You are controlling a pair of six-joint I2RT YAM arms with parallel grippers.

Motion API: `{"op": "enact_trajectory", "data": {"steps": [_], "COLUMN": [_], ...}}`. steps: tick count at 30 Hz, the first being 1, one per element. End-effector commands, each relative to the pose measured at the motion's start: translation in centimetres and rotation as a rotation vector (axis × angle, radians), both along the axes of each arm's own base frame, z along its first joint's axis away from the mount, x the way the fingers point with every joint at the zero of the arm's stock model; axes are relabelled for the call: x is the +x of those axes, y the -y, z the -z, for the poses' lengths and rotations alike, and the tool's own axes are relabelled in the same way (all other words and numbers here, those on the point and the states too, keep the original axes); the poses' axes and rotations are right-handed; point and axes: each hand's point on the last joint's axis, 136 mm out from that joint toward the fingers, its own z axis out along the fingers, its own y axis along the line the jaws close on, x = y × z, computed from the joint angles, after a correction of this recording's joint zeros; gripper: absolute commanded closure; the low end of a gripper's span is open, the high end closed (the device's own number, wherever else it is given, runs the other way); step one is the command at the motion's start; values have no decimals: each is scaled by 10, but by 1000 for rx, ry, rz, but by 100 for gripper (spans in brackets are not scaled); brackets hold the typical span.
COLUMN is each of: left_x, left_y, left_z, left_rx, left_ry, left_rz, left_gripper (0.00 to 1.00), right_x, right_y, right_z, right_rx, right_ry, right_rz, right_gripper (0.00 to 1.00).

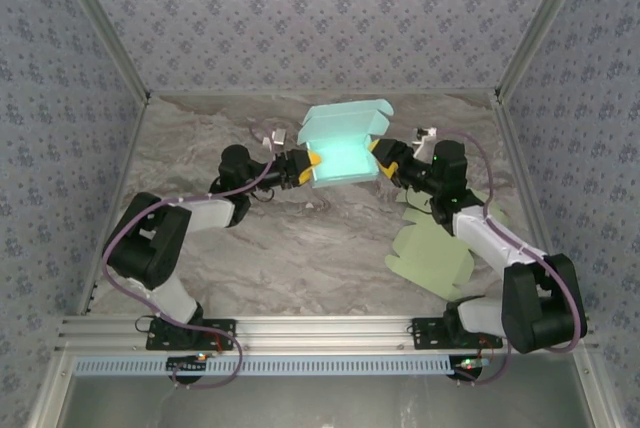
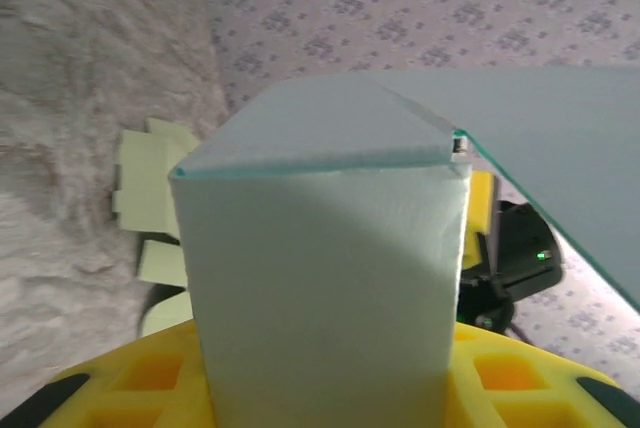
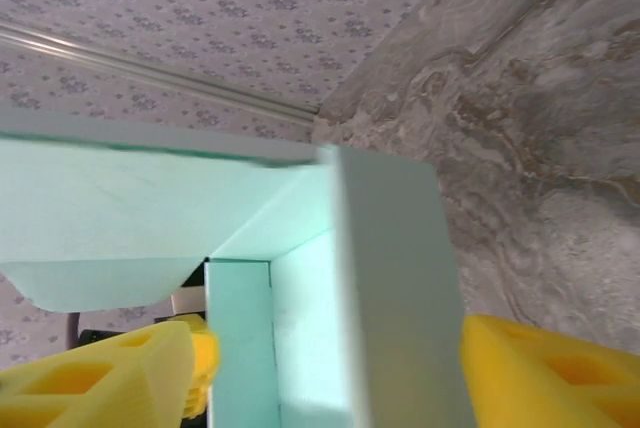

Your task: Fold the paper box

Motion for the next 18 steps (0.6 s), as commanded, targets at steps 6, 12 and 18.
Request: {"op": "enact_trajectory", "data": {"steps": [6,12,18], "left_x": [2,7,5], "left_y": [-16,-17,-29], "left_z": [91,142,170], "left_rx": [221,299,384], "left_ry": [-84,-143,-188], "left_rz": [5,50,77], "left_gripper": [61,59,30], "right_x": [-16,-23,-25], "right_y": [15,28,28], "right_z": [46,60,54], "right_rx": [-158,-368,-530], "right_ry": [-55,-23,92], "right_rz": [-11,-25,-111], "right_gripper": [25,27,27]}}
